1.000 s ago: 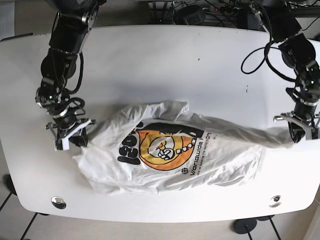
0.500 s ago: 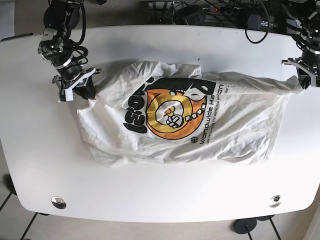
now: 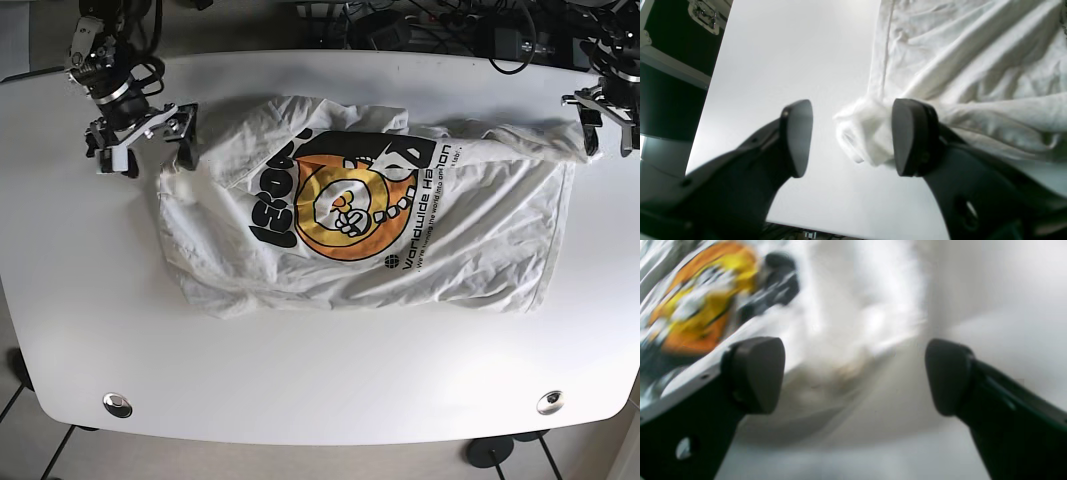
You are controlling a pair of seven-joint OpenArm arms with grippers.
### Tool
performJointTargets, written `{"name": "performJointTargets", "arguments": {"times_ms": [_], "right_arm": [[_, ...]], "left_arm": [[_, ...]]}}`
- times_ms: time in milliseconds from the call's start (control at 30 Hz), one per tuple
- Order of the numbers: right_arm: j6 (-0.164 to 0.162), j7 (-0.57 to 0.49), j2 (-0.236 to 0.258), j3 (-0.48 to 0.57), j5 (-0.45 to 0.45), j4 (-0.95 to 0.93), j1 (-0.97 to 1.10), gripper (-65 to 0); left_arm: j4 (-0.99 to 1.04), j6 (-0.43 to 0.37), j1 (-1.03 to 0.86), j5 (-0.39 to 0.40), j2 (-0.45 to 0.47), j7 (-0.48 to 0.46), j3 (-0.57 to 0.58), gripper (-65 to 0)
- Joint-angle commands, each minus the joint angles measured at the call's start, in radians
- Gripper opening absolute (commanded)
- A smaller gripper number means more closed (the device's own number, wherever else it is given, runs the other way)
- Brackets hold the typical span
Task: Fold the T-shirt properly
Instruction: 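Release the shirt edge and move both grippers to the shirt's sides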
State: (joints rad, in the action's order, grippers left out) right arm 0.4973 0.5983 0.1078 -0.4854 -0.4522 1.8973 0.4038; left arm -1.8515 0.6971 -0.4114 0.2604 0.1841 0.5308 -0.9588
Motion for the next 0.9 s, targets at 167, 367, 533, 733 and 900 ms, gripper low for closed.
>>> {"name": "performJointTargets", "arguments": {"times_ms": [167,367,533,733,900], "right_arm": [[0.005,0.008,0.042,-0.066,-0.015,-0.187,-0.199,0.0],[0.016,0.094,0.056,-0.059,-0.018,-0.451,-0.4,0.0],[0.011,0.104,0.056,0.021,-0.015,-0.522,-0.42,0.0],[0.016,0.102,0.043,0.021,-0.015,-0.591,-0.448,-32.0],[0.016,0.105,0.046,0.024,-0.015,-0.591,-0.449,-60.2]], "left_arm": [[-0.023,0.001,0.099,0.018,0.016,-0.022,-0.001,-29.4],[-0.023,0.0,0.19,0.01,0.025,-0.022,0.028,-29.3],[-0.015,-0.001,0.234,0.009,0.035,-0.022,0.054,-29.3],[0.066,-0.07,0.345,-0.074,0.038,-0.022,0.12,-27.1],[0.258,-0.149,0.51,-0.212,0.039,-0.022,0.232,-9.6]]}}
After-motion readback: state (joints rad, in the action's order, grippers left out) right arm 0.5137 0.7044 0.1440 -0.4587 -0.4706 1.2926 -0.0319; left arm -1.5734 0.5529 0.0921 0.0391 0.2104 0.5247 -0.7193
